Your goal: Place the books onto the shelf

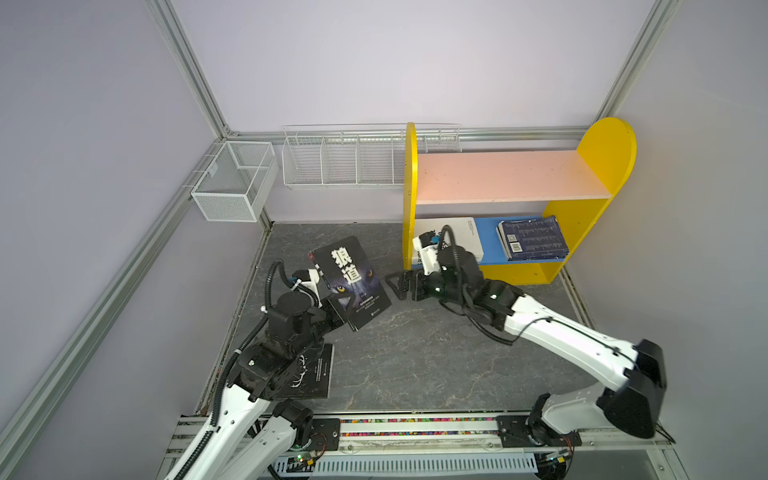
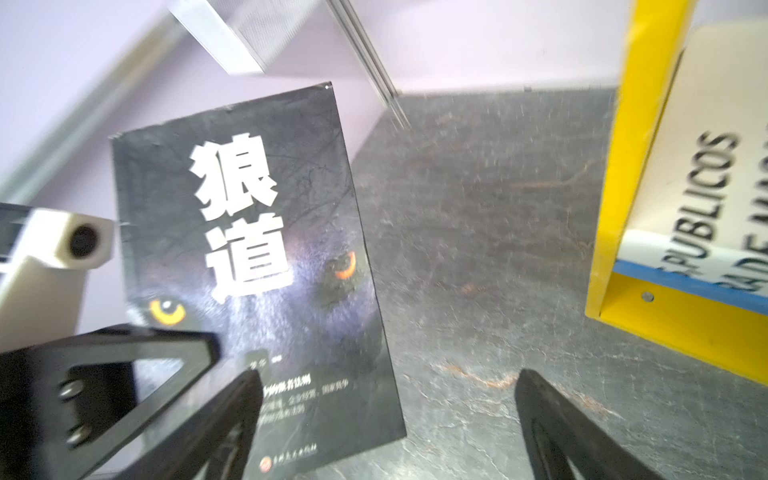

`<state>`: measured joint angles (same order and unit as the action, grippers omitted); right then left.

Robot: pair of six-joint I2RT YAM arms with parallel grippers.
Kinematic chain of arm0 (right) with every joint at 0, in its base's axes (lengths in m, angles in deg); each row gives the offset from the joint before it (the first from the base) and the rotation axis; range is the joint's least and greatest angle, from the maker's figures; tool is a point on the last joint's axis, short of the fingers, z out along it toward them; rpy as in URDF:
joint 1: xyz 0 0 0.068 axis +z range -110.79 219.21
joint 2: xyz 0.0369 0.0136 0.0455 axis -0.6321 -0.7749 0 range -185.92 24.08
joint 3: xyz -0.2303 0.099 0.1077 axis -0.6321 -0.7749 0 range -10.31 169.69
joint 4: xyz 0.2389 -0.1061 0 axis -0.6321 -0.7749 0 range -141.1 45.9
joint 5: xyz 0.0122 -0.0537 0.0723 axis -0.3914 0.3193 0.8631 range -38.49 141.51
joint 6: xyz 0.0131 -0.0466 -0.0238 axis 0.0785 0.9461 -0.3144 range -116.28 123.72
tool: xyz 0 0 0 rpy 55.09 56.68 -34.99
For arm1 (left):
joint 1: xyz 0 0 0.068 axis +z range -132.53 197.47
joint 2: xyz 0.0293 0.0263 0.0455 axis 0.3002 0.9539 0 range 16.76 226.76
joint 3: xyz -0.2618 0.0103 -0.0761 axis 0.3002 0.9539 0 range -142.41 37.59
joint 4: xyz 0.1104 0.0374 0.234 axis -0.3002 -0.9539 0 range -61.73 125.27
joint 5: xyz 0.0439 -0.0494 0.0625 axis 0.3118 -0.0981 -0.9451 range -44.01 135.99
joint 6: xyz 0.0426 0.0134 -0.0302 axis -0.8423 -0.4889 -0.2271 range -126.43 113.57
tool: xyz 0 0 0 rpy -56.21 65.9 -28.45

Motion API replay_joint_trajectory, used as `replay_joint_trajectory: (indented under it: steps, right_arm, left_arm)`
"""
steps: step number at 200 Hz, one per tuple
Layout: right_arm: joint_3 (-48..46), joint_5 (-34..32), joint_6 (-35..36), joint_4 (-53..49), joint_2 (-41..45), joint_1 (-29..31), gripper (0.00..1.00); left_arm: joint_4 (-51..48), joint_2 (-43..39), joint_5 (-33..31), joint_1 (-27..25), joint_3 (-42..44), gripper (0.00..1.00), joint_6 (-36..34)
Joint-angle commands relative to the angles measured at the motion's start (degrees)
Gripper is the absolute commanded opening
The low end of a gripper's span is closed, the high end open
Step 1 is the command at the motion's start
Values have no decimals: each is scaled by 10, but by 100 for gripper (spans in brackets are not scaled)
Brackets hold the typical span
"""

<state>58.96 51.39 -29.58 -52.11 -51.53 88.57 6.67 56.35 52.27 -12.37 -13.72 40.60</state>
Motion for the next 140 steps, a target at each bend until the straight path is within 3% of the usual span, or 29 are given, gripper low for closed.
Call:
replay_joint_trajectory:
  steps: [1,35,60,140]
  right_arm:
    - [-73,30,-48,55,53,-22,89]
    - [-155,127,-123,219,126,-30,89]
    - [-186,173,-170,353,140,-25,89]
    - [-209,99,-168,558,107,-7,89]
  left_arm:
    - [86,11,28,1,-76,0,-69]
    - [268,62,100,1,-125,0,-47]
    - [379,98,111,0,-129,0,-1]
    - [546,178,64,-84,-118,0,57]
